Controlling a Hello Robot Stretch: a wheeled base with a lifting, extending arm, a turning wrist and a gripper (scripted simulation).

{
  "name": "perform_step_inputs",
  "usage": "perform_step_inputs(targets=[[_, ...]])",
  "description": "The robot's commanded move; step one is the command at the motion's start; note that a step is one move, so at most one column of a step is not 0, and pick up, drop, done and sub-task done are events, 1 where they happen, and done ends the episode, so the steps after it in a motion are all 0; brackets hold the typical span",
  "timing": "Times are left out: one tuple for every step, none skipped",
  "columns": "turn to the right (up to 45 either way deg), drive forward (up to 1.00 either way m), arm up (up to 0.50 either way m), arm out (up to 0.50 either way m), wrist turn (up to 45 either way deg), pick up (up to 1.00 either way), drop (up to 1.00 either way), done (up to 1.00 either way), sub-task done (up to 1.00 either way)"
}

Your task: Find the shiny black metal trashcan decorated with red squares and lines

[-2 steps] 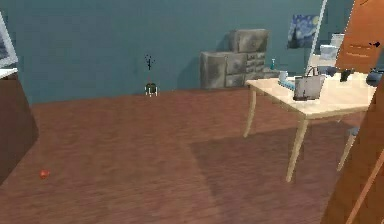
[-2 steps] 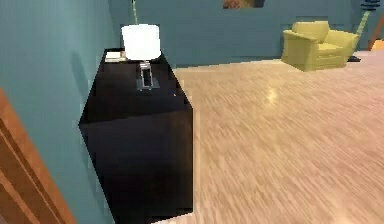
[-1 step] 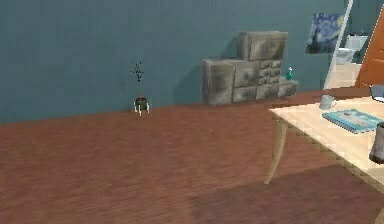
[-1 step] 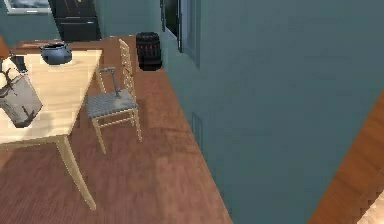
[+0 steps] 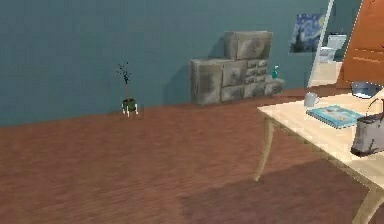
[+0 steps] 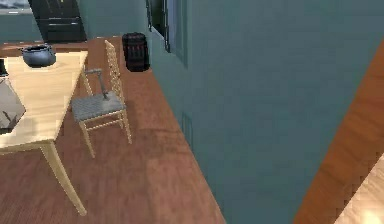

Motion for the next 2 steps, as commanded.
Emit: perform_step_inputs(targets=[[0.0, 1.0, 0.0, 0.0, 0.0, 0.0, 0.0, 0.0, 0.0], [3.0, 0.0, 0.0, 0.0, 0.0, 0.0, 0.0, 0.0, 0.0]])
